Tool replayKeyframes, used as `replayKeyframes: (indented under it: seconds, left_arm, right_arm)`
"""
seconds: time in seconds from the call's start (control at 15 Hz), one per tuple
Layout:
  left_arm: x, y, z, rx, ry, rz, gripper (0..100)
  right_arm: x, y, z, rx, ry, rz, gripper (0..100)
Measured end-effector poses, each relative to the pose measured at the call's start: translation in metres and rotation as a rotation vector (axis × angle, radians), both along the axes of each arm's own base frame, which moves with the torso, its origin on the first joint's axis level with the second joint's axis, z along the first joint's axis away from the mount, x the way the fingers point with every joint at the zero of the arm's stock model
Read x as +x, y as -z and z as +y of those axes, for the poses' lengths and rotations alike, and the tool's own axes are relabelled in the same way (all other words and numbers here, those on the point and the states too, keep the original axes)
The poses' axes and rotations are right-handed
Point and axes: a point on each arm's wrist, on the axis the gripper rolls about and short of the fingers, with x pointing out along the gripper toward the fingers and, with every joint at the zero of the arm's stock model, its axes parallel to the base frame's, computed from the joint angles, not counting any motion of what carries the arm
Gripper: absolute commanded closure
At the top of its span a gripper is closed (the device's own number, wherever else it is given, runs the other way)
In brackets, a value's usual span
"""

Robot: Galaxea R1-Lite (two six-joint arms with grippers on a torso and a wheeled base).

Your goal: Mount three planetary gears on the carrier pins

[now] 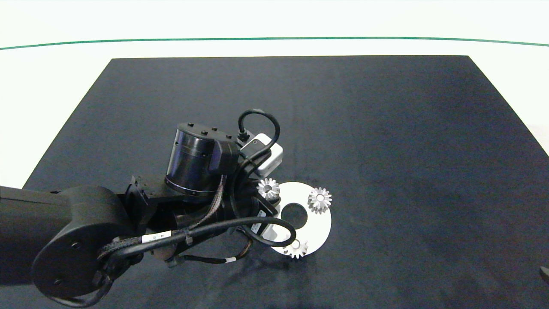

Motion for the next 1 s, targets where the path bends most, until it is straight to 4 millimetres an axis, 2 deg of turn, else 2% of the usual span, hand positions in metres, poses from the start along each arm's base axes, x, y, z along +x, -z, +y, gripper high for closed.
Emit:
replayKeyframes:
  seconds: [1.0]
  left_arm:
    - [-0.0024,0.0036,-0.0011,0.005,0.006,0.011,100]
  right_arm:
    - [-0.0023,-0.0020,-0.0015,0.008,-0.001,-0.014,0]
